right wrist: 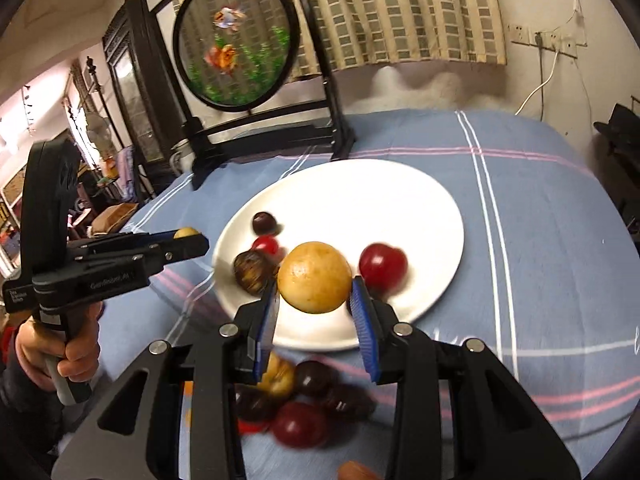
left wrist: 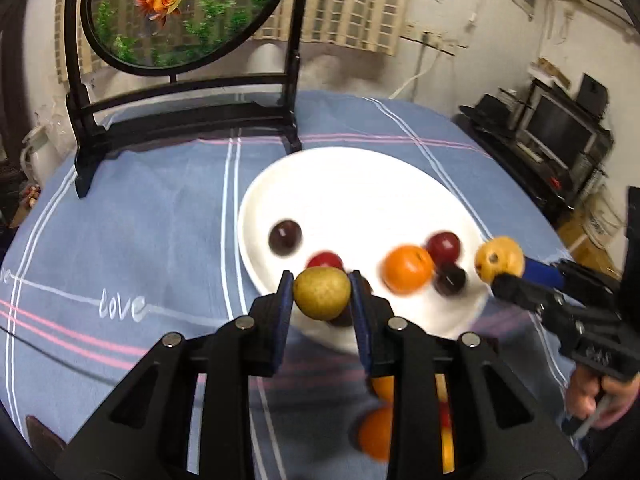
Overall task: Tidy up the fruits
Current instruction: 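Place the yellow fruit and apricot onto the white plate, open both tools, then grasp a red plum with the right tool while the left tool grasps a tangerine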
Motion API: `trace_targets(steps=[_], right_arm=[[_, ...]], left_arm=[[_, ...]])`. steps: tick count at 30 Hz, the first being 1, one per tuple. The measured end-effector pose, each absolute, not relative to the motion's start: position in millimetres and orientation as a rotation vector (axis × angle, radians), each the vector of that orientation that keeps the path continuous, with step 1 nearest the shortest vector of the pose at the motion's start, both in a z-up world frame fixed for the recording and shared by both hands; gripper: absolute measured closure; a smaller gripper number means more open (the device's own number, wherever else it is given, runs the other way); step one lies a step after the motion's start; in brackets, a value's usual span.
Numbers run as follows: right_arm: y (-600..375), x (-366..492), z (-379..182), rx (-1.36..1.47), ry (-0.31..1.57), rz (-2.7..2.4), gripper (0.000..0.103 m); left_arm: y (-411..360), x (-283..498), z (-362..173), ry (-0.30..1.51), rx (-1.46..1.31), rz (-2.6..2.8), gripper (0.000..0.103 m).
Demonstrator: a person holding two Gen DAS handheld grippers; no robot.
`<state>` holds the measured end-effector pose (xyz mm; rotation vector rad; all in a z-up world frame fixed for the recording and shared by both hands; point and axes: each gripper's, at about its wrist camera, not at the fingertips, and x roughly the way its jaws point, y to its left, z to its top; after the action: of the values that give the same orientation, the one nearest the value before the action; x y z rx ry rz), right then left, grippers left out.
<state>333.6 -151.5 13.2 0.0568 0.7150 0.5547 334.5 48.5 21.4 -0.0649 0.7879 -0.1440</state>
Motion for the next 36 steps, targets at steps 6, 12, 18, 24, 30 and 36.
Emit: trace_targets(steps=[6,12,18,24,30,36], right_arm=[[-146,362,3,0.040,0.722,0.516,0.067],[-142,368,3,0.036,0.740,0.510,0.061],[-151,333,24,0.002,0.674,0.500,0.060],[-164,296,18,-0.003,0.674,0.482,0.042],[-170,263,3,-0.030,0.709,0.520,0.042],[-155,244,-14,-0.157,0.739,0.536,0.042]], left_arm=[[41,372,14,0.807,-0.041,-0.087,0.075],[38,377,12,0.814,-0.030,-0.032,0.036],[39,346,28,0.753,0.023,-0.001,0.019],[47,306,25,0.736,0.021,0.006,0.008],[65,271,5,0.769,-0.037,-0.019,0.008],[82,255,-18,0.819,-0.096,-0.011,0.008]])
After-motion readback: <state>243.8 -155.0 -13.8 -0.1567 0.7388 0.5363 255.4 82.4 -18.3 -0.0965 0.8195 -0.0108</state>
